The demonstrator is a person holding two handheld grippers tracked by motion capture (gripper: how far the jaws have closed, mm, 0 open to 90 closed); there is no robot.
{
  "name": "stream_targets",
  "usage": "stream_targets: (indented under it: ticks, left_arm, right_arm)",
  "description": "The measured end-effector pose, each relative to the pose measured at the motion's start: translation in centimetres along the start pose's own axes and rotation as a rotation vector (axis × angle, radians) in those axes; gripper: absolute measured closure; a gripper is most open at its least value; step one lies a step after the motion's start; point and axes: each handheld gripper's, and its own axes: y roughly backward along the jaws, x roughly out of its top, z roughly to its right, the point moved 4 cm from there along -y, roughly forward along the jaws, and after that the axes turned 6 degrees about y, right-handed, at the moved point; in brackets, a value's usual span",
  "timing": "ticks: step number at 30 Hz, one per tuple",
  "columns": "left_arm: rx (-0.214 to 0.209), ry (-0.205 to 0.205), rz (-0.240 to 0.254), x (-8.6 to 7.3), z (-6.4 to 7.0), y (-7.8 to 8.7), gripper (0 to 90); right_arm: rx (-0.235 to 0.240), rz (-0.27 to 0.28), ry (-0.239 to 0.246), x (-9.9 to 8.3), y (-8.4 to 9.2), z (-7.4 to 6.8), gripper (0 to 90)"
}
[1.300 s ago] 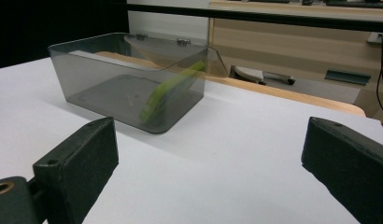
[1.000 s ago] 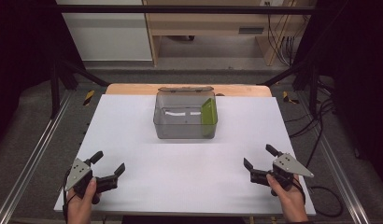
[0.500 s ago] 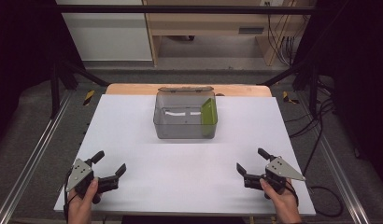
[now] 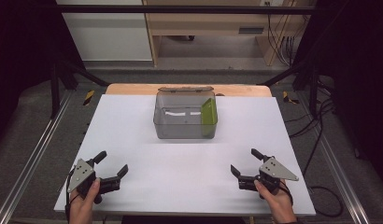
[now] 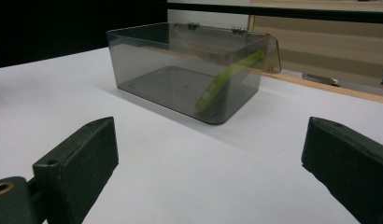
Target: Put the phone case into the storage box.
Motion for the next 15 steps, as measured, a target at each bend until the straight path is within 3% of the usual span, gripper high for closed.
stream_targets:
  ticks: [15]
  left_arm:
    - [-0.011, -0.003, -0.009, -0.1, 0.5, -0.4, 3.0]
  right_arm:
    - [0.024, -0.014, 0.0, 0.2, -2.0, -1.5, 3.8]
